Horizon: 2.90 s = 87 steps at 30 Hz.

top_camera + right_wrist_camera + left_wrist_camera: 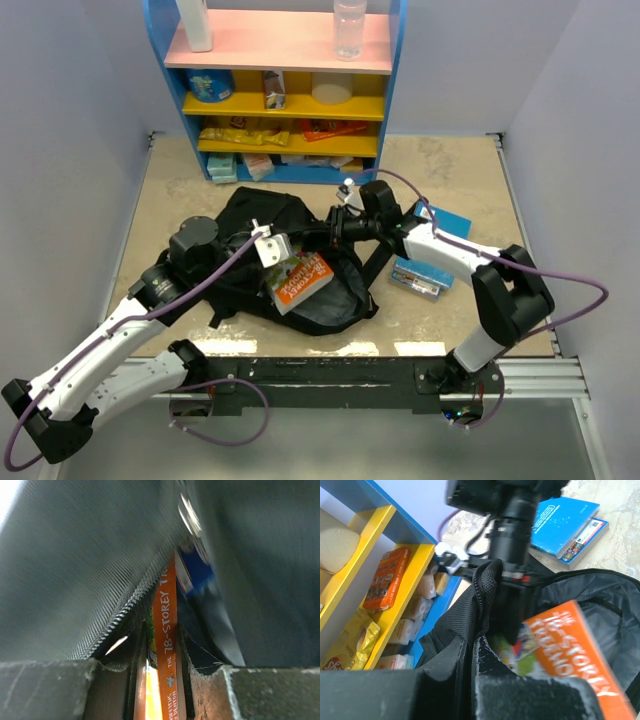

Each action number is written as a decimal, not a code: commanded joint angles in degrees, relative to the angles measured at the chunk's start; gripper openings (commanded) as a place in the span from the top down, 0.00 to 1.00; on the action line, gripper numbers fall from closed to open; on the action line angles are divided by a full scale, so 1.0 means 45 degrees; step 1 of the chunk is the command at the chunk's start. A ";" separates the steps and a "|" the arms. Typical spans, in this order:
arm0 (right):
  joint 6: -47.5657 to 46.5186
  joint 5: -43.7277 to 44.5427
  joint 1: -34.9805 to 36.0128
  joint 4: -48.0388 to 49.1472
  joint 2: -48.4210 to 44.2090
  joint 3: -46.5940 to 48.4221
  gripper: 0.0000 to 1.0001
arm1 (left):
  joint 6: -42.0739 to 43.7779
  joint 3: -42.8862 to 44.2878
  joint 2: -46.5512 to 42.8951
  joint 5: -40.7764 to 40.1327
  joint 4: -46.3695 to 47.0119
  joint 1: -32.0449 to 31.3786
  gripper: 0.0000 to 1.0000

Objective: Pack the student bag
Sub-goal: Place the book in the student bag, then pick up the book from the center of the board.

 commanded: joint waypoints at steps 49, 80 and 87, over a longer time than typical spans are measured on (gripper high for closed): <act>0.2320 1.3464 0.4101 -0.3304 -0.2207 0.0628 0.66 | 0.0298 0.1185 -0.0553 0.0569 0.2060 0.0023 1.00; -0.3366 0.7471 -1.1681 -0.4971 -0.6177 -0.5076 0.01 | 0.0278 0.0618 -0.0729 0.0628 0.2060 0.0023 1.00; -0.2702 0.6238 -1.1818 -0.2956 -0.5257 -0.6072 0.01 | 0.0201 0.0599 -0.0690 0.0608 0.2080 0.0023 1.00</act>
